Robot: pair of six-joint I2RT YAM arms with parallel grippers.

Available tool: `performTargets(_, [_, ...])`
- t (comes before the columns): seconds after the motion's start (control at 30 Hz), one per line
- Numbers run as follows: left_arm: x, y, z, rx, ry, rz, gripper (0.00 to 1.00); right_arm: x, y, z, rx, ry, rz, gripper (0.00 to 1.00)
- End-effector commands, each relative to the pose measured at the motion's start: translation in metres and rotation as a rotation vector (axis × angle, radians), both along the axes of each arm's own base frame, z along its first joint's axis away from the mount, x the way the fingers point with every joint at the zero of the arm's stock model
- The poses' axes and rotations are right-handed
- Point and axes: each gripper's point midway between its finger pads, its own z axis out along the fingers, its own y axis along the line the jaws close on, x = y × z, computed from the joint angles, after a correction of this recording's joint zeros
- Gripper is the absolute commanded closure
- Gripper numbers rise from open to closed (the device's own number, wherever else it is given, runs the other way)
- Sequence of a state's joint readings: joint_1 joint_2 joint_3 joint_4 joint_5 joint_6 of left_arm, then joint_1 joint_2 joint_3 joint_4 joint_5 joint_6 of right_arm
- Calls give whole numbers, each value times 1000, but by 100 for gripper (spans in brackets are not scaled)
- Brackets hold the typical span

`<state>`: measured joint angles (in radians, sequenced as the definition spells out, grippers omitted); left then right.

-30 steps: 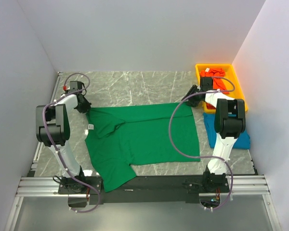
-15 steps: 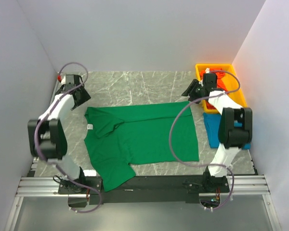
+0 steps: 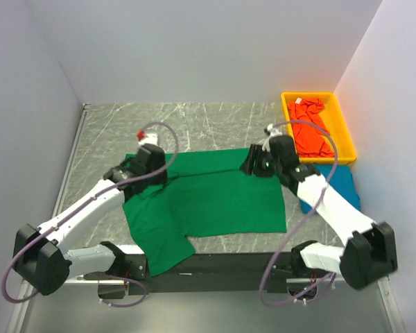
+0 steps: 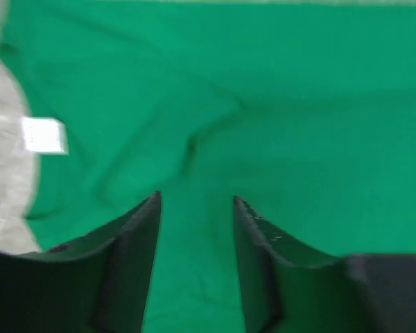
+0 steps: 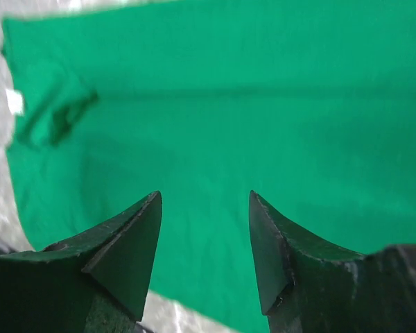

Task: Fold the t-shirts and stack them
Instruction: Fold the tshirt

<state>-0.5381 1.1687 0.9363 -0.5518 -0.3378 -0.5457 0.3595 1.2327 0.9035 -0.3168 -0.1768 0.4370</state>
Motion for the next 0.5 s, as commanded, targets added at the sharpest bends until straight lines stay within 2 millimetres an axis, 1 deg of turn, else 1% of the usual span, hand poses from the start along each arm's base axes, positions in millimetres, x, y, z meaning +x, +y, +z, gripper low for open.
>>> performTargets(0.0, [-18,-26,-17,-10,35,-85,52,-24,-7,-1,-8,-43,-4,40])
performTargets(0.03, [-17,-30,-20,-5,31,-86,54,-36,-5,-12,-1,-22,15,40])
performTargets(0.07, [-15,-32,-24,7,36,-86,56,-42,-5,-8,15,-41,21,41])
performTargets(0.1, [-13,-33,-35,35,61,-82,60,-47,-5,-9,25,-39,26,41])
performTargets(0.13, [-8,-38,-36,34,52,-87,62,-54,-5,-16,30,-24,29,41])
performTargets(0.17, [-5,-41,-39,36,52,-89,63,-58,-5,-11,47,-43,36,41])
performTargets(0.2, [-1,-44,-48,50,68,-93,65,-61,-5,-11,53,-44,37,41])
performTargets(0.23, [3,-48,-48,48,66,-99,66,-64,-6,-13,57,-40,36,41])
performTargets(0.27, [8,-49,-50,62,66,-98,66,-67,-7,-11,62,-50,37,41])
performTargets(0.3, [11,-50,-62,88,94,-94,65,-68,-8,-10,64,-54,38,41])
performTargets(0.33, [18,-51,-60,107,84,-90,65,-71,-8,-11,59,-54,40,41])
performTargets(0.37, [21,-51,-64,125,90,-84,66,-73,-10,-9,56,-61,40,41])
performTargets(0.4, [25,-51,-72,149,110,-79,66,-74,-11,-9,52,-64,39,41])
performTargets(0.47, [29,-48,-80,186,121,-60,66,-76,-13,-10,49,-68,40,41])
